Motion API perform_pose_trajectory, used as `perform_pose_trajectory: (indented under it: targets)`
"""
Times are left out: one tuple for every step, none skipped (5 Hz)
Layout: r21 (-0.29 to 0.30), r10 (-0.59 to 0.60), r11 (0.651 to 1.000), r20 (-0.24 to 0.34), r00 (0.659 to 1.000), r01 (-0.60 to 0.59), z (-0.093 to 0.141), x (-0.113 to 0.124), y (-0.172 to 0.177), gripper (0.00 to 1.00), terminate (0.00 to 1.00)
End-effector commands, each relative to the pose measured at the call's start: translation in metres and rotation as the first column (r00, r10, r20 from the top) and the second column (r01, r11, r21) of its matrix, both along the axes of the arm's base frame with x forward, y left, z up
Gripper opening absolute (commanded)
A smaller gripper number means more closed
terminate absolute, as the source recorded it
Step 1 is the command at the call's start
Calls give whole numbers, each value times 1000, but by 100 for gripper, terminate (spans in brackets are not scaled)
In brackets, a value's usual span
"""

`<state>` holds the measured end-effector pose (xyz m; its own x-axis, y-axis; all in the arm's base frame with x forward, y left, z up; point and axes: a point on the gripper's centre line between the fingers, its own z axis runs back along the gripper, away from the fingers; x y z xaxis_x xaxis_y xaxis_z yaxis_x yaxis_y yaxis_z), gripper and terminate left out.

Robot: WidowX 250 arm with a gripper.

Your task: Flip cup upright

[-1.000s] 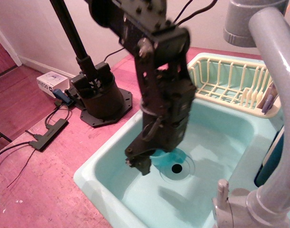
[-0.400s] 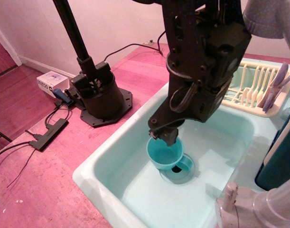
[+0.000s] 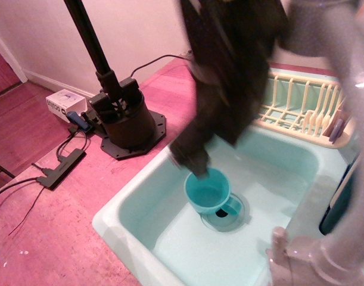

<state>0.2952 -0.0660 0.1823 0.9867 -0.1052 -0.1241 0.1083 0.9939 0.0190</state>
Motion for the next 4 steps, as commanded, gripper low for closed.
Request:
perform_pose_trajectory:
  targets:
    - [1, 73, 997, 69, 995, -73, 19, -38, -4, 100, 0]
    - [11, 119, 993, 41, 992, -119, 14, -64, -2, 100, 0]
    - [-47, 78, 996, 49, 996, -76, 10, -59, 3, 100, 0]
    - [-47, 78, 996, 49, 996, -76, 10, -59, 3, 100, 100]
